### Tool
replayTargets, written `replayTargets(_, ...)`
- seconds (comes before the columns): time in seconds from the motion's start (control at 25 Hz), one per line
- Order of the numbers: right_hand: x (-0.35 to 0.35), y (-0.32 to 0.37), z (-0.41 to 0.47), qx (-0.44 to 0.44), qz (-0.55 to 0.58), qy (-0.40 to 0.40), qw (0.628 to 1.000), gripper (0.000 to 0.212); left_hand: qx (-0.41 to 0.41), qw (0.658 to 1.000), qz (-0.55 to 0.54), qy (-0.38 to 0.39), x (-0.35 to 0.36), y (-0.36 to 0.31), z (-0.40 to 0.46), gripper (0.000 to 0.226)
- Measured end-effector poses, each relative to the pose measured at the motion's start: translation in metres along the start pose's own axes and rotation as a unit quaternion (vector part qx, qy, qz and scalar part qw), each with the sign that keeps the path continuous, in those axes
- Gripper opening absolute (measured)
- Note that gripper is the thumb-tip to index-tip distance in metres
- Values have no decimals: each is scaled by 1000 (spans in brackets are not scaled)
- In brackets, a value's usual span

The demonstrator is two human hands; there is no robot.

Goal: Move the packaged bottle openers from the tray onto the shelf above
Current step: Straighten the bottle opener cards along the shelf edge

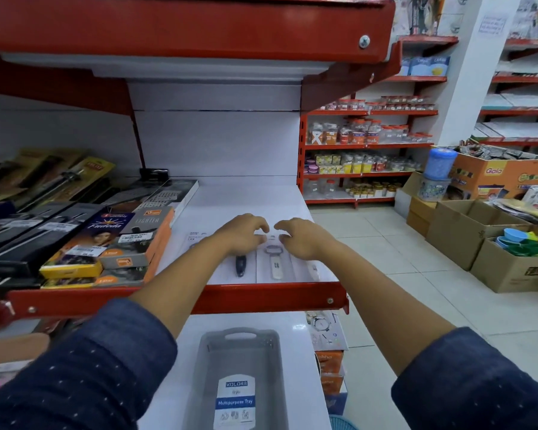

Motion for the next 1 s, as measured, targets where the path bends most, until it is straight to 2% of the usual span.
replayTargets(0.16,12,36,-21,-77,-14,68,995,57,-49,995,70,58,-14,32,-41,45)
replayTargets(0.28,20,61,-22,-99,-29,97,990,59,-86,987,102,84,-27,54,-64,50)
replayTargets(0.48,34,75,-13,-71,-79,126,986,56,-76,986,139,45,-38,63,-74,51)
replayTargets(0.64,46,81,-8,-54,-107,153,981,54,-43,972,215,87,-21,68,-72,45)
replayTargets(0.76,52,83,-2,-39,-132,157,978,51,-38,967,223,120,-11,77,-75,44)
replayTargets(1.0,61,92,4,-1,-161,137,977,44,-23,958,264,108,-11,80,-79,35)
Point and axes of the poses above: each hand's wrist, its own z-axis towards the middle knuckle, its own x-axis out of the palm, y = z × x, the point moved 7 cm from there along z, towards the middle knuckle, and after that the axes turned 6 degrees about z, right-handed, at the moved point
